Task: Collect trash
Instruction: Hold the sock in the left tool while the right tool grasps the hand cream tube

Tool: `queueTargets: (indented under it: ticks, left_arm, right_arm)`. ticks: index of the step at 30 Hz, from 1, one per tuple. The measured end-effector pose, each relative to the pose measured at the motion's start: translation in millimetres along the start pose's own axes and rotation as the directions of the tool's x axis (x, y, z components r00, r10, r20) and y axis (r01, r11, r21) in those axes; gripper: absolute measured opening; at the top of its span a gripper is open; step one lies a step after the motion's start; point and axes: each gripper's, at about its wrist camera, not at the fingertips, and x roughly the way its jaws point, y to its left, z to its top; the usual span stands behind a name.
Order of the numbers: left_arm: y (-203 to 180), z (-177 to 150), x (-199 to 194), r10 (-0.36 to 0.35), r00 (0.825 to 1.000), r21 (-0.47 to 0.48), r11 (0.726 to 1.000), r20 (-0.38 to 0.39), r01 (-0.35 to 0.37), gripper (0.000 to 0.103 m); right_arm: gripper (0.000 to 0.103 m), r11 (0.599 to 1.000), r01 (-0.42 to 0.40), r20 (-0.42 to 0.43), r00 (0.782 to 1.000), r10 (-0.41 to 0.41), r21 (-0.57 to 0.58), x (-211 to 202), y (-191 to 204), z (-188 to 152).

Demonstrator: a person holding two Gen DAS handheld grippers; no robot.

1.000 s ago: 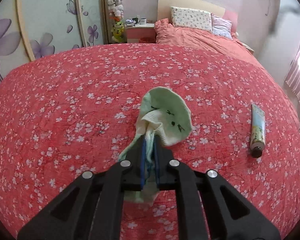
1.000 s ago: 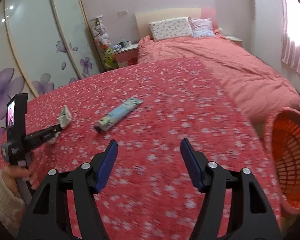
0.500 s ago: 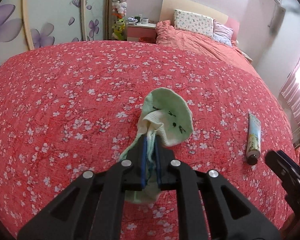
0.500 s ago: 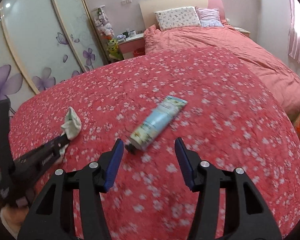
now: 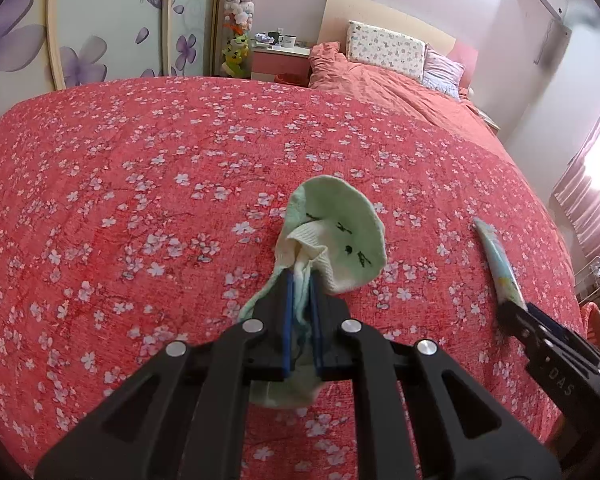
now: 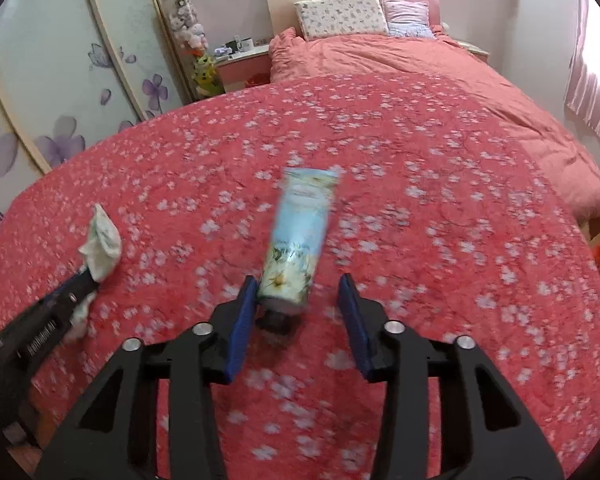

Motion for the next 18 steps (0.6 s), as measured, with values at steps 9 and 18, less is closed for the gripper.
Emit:
queueTargets:
  ticks: [9,18]
  left_arm:
    - [0.3,-0.1,0.1,0.007,1.0,0.005,1.0,0.0,-0.007,0.011]
    - [0.7,0.0,0.8,0.006,1.0,0.005,1.0,0.0,-0.006,0.011]
  right_arm:
    - [0.041,0.998,-0.049,0.015,0.999,0.05,-0.031,-0.5,-3.9,-0.9]
    - [0.04,0.997,-0.034,0.02,0.999,0.036,-0.073,5.4,3.6,4.2]
